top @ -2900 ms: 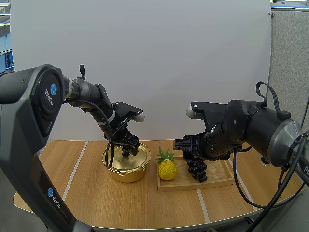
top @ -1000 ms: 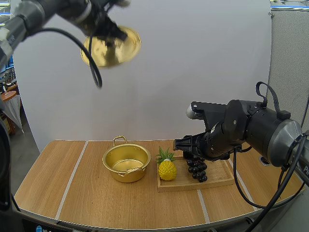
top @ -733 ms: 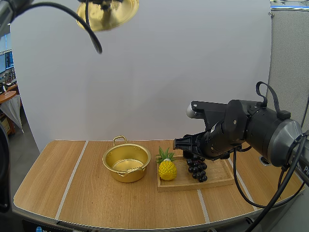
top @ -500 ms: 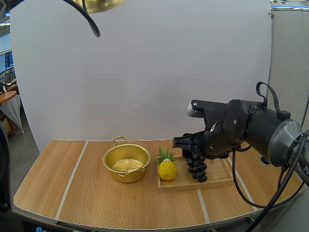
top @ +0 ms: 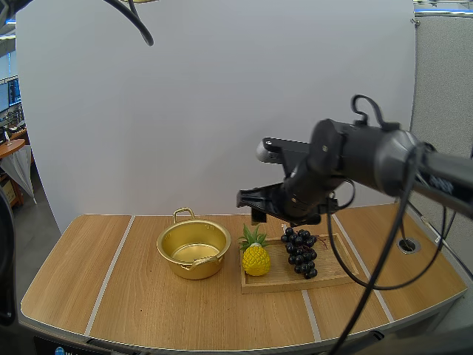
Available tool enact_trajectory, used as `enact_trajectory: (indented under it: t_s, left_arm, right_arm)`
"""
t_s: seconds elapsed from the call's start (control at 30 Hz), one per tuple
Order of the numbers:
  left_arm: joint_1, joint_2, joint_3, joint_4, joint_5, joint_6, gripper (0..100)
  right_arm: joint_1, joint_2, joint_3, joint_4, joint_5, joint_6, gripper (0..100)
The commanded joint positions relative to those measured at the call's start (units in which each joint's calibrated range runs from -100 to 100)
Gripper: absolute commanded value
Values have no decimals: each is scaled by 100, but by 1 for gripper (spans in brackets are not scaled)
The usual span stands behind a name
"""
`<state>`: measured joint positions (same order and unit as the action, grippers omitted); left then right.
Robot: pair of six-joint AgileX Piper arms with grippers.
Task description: Open the pot, put the pineapple inside, and close it
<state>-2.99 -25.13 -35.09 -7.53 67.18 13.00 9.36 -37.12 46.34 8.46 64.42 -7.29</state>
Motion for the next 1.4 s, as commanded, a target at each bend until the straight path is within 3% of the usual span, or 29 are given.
enact_trajectory:
  t_s: [0.0, 0.3, 0.6, 0.77, 0.97, 1.37]
  left_arm:
    - [-20, -30, -35, 11, -216, -22, 0]
    - [-20, -30, -35, 11, -216, -22, 0]
    - [-20, -30, -35, 11, -216, -22, 0]
    - [-20, -30, -35, 11, -216, -22, 0]
    - [-20, -30, -35, 11, -216, -22, 0]
    - [-20, -30, -35, 11, -216, -22, 0]
  right_arm:
    - [115, 358, -231, 30, 25, 65, 100]
    - [123, 1183, -262, -104, -402, 469, 100]
    - [123, 1913, -262, -114, -813, 469, 100]
    - [123, 2162, -262, -166, -972, 508, 100]
    - [123, 2351, -262, -660, -1167, 963, 100]
    - [123, 2782, -262, -673, -1550, 959, 100]
